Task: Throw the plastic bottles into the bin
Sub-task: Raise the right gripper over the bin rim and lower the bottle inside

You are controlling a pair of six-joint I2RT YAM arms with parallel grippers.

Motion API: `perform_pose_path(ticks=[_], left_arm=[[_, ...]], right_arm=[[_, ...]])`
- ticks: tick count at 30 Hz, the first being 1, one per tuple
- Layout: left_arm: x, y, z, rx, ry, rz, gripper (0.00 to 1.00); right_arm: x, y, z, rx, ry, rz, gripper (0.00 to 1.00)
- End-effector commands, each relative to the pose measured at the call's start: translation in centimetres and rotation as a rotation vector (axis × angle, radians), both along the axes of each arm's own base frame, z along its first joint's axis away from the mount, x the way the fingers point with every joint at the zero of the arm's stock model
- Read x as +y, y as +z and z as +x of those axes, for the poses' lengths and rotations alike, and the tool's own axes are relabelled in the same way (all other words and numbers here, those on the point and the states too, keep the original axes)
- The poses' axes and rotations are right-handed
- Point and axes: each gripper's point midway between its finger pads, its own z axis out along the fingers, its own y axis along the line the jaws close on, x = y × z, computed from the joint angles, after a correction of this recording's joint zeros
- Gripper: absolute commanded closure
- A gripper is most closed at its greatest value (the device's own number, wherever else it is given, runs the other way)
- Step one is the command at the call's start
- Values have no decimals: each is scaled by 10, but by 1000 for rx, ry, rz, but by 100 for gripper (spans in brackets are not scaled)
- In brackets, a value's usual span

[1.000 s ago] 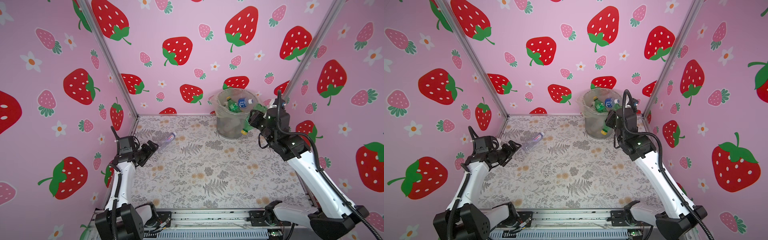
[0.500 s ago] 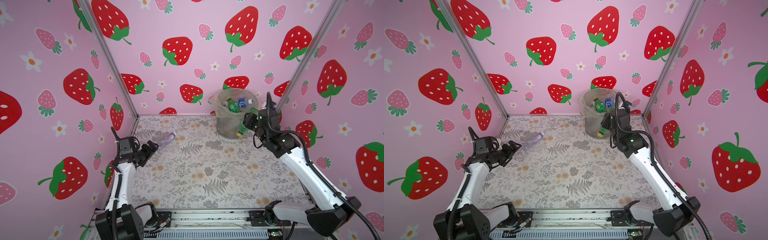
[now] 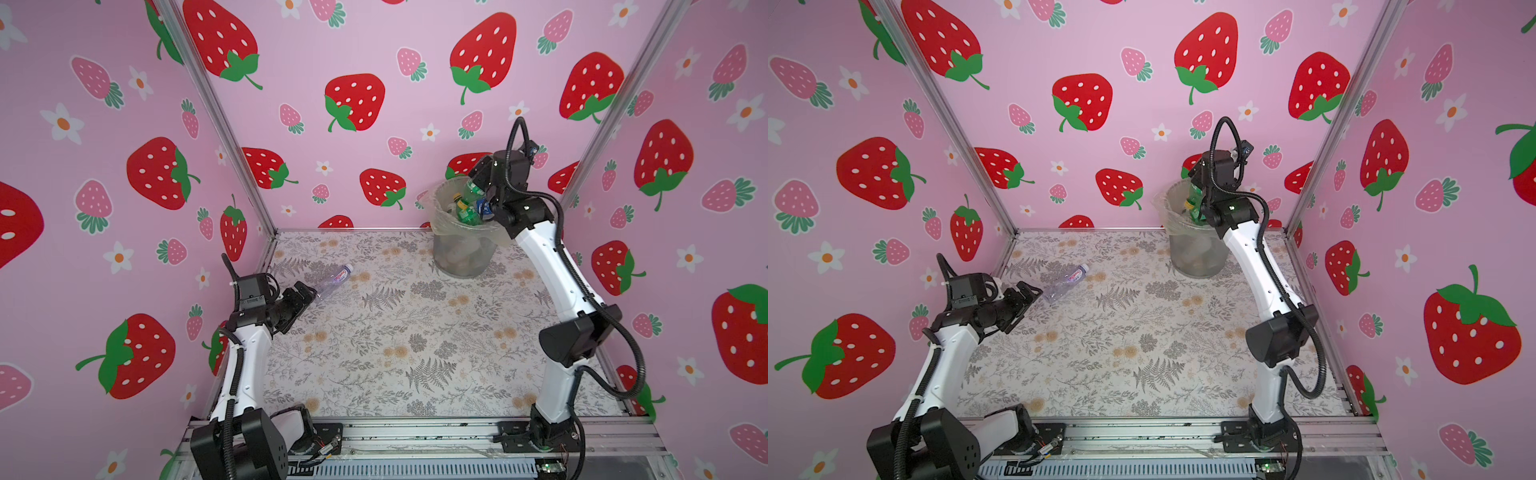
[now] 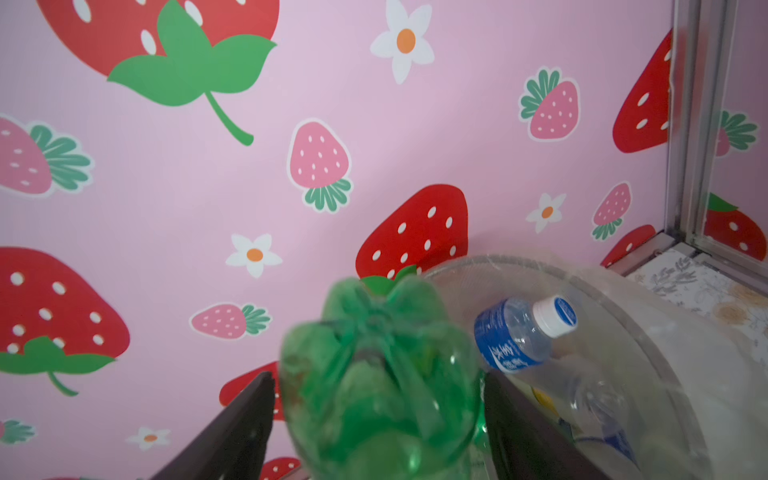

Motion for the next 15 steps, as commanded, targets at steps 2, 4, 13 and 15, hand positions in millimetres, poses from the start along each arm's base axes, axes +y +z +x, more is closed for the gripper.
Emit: perform_pose_path(ticks=[2, 4, 13, 15], left_arm=[[7, 6, 3, -4, 11, 28, 1], [6, 6, 3, -3, 9, 23, 1], [7, 7, 3, -5, 12, 23, 1], [7, 5, 2, 0, 14, 27, 1]], right_arm=[[-8, -4, -3, 59, 7, 39, 1], [-11, 0, -15, 56, 21, 39, 1], [-27, 3, -80, 57, 108, -16, 1], [-26, -5, -88, 81, 140, -44, 1]])
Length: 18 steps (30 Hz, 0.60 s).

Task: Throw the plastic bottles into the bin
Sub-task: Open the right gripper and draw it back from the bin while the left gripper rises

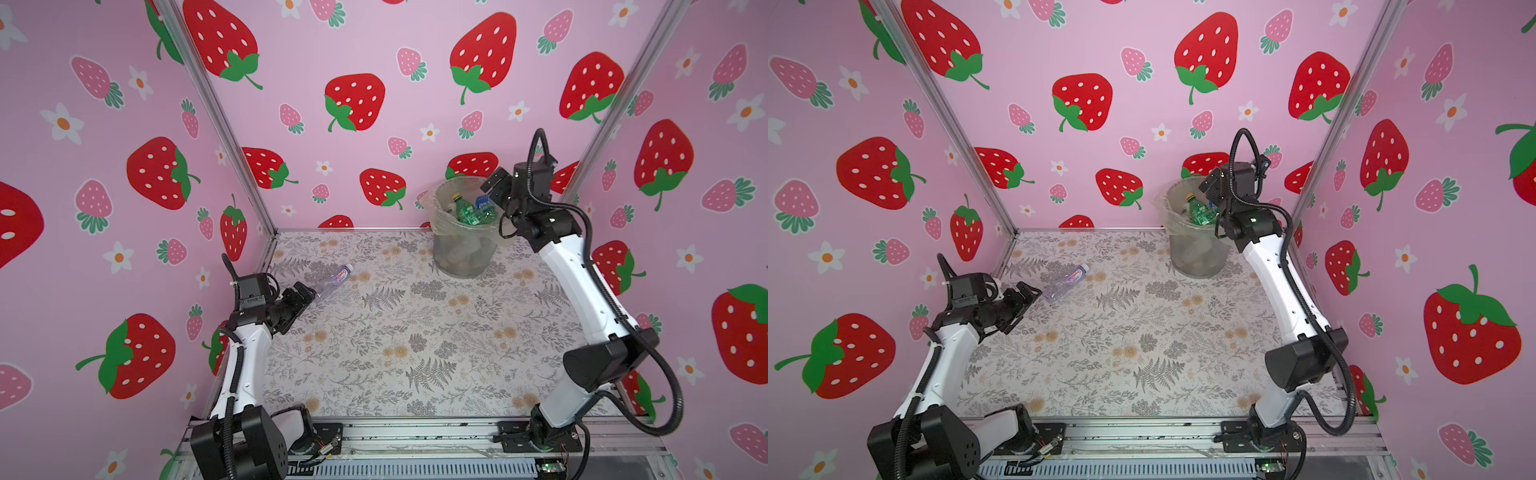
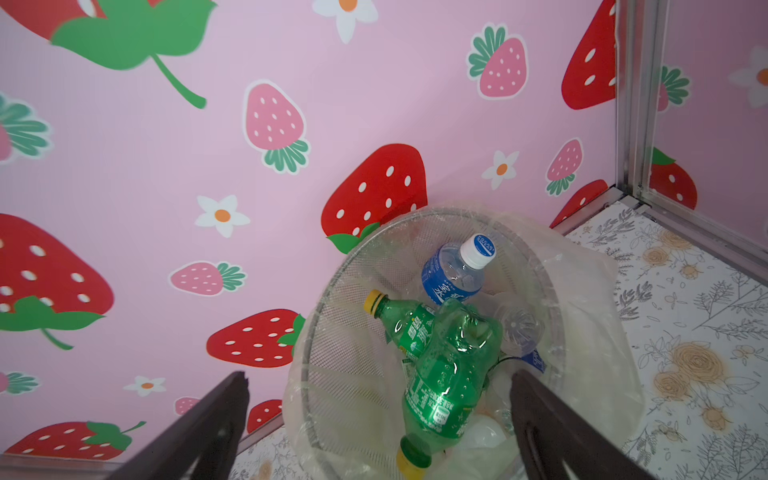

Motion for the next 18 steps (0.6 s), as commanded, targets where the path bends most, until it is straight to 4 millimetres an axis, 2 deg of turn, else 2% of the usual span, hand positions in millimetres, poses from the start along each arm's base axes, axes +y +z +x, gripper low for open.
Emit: perform_pose_path(ticks=[1, 11, 18], left_arm=[[4, 9, 1, -10, 4, 22, 1], [11, 14, 0, -19, -15, 95, 1], [12, 17, 7, -22, -41, 111, 1]], right_arm=[[8, -6, -13, 8, 86, -41, 1], [40, -52, -47, 42, 358, -87, 1], [43, -84, -71, 76, 453, -143, 1]])
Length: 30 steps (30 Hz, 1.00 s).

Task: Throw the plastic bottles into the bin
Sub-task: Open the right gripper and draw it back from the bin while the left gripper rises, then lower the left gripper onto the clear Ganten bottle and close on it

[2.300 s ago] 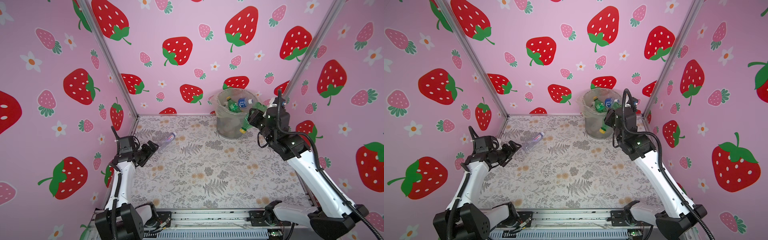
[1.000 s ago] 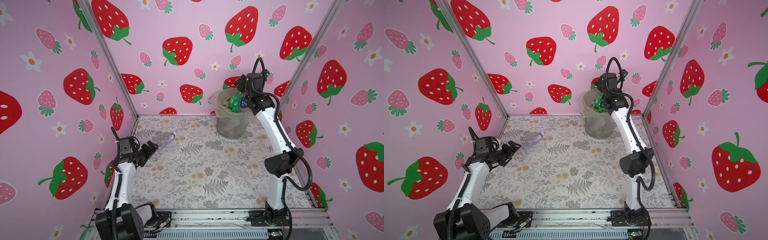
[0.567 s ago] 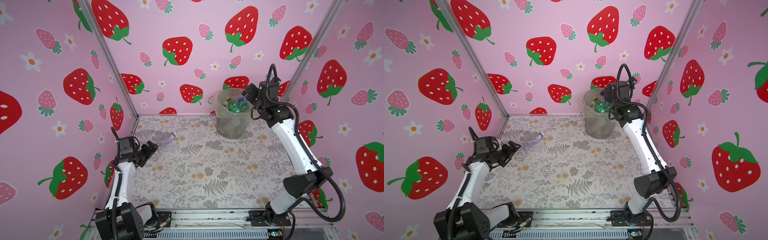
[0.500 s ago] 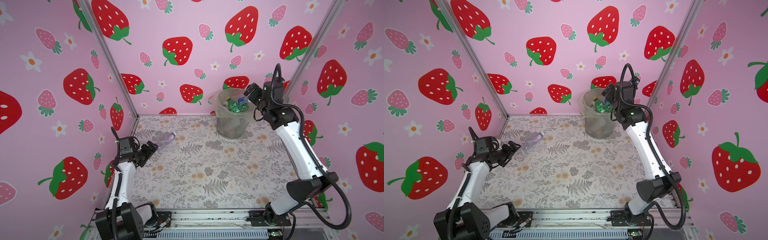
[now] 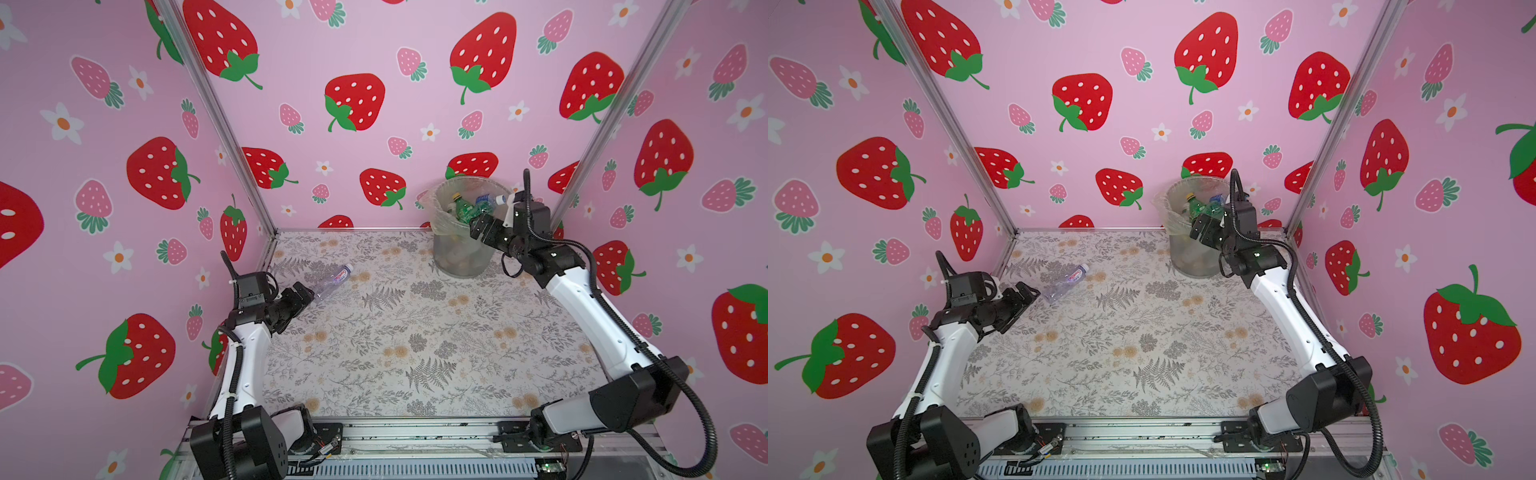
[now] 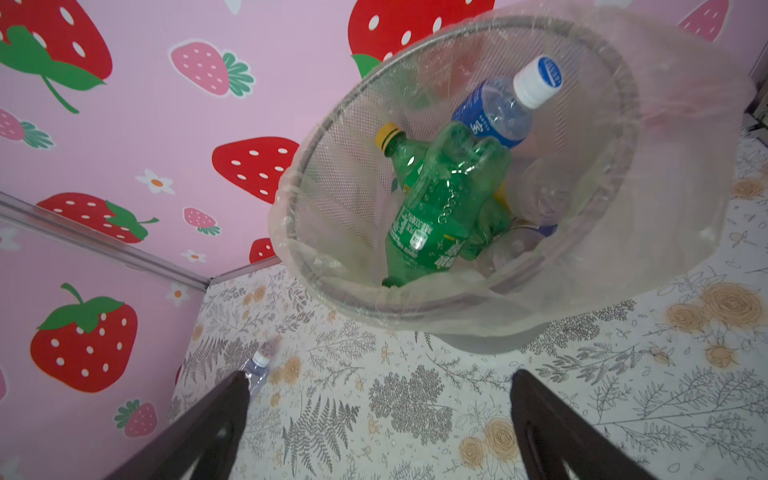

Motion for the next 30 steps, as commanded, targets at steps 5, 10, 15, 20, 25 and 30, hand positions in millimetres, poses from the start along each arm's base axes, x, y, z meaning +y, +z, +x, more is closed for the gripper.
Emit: perform_pose_path(ticks=[5, 10, 15, 20, 25, 30], left_arm=[[4, 22, 11, -47, -54, 64, 1], [13, 29, 22, -80, -56, 138, 1], [15, 24, 35, -38, -96, 176, 1], [10, 23, 57, 9, -174, 230, 1], [-5, 20, 87, 3, -310, 304, 1], [-12, 8, 105, 51, -420, 372, 1]], right_arm=[[5, 12, -37, -97, 141, -5, 1], [8, -1, -62, -68, 202, 32, 1], [7, -3, -83, -79, 249, 47, 1], [2, -9, -99, -93, 265, 34, 1], [-2, -24, -109, -68, 281, -4, 1], [-6, -33, -119, -44, 296, -32, 1]])
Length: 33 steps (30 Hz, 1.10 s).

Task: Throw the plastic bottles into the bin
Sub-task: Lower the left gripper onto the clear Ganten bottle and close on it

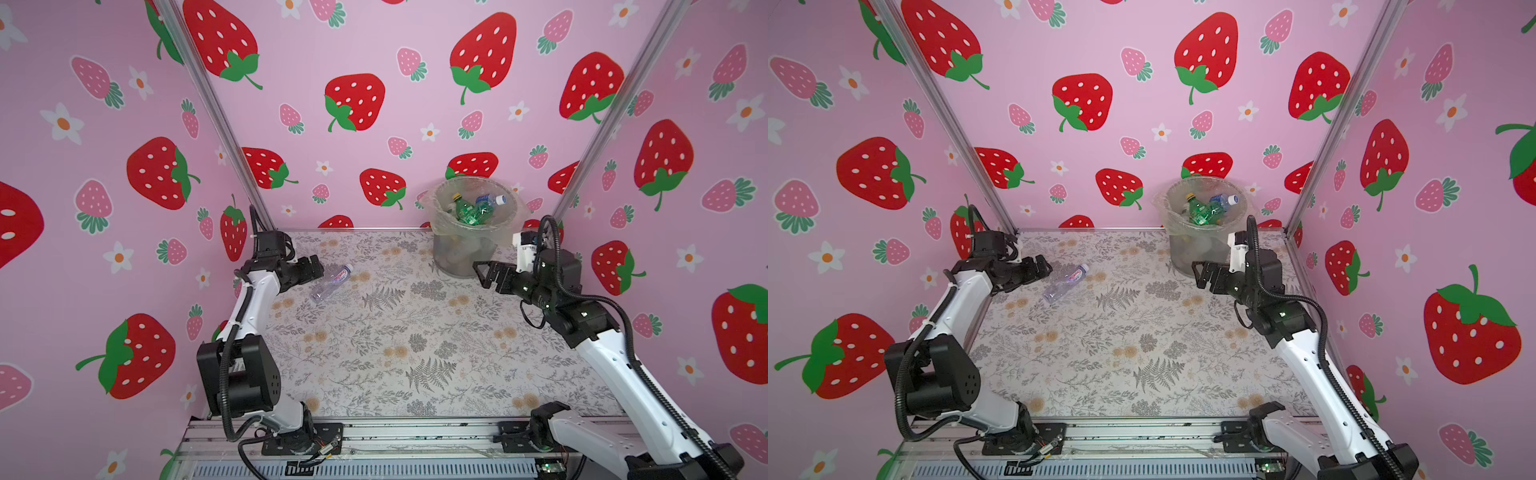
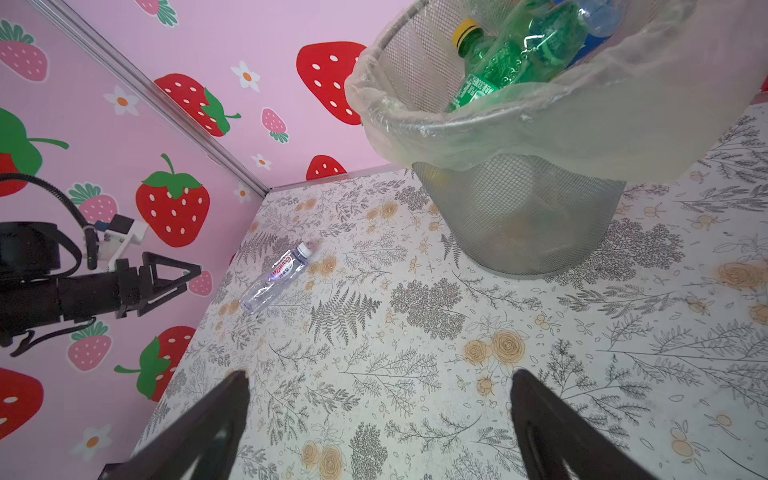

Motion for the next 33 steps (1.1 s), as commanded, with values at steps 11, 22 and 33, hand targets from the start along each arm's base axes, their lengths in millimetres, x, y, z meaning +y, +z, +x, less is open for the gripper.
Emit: perform_pose_path(ticks=[11, 22, 33], left_arm=[[-13, -49, 17, 133, -192, 155, 1], [-15, -104, 15, 328, -243, 409, 1], [-21, -121, 22, 334, -238, 386, 0]], right_arm=[[-6, -26, -22, 11, 41, -56, 1], [4, -49, -23, 57, 88, -43, 1], [9, -51, -22, 81, 116, -36, 1]])
